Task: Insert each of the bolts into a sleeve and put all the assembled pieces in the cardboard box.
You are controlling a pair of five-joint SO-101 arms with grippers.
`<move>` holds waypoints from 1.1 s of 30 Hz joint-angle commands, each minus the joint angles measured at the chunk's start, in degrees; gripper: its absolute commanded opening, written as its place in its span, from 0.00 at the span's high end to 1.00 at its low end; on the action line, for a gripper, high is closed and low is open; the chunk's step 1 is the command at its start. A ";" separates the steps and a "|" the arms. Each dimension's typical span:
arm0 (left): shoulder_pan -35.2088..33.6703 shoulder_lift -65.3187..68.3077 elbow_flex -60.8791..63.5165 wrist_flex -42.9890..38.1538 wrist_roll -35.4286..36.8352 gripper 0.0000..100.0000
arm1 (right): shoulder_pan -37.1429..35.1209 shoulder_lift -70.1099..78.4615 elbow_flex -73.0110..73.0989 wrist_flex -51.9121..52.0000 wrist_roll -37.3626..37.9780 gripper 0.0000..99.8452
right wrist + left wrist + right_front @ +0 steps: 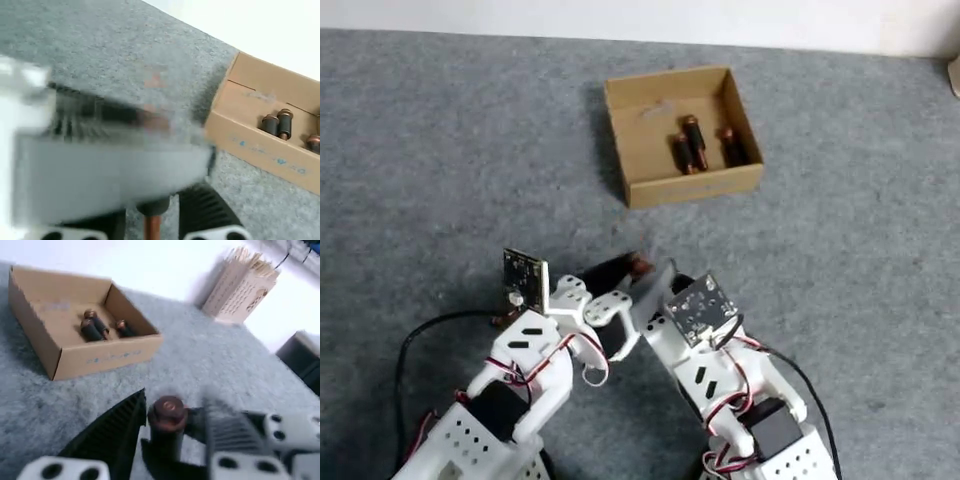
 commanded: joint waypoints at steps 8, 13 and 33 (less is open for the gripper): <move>-0.57 -1.19 -4.88 3.69 2.46 0.77 | 2.24 -0.84 -3.30 -0.48 -0.18 0.99; -10.95 -1.19 -7.34 3.69 9.14 0.77 | 2.24 -0.84 -3.21 -0.48 -0.18 0.99; -17.63 -0.66 -1.45 -5.63 1.67 0.99 | 6.55 -0.75 -3.12 -2.68 1.41 0.99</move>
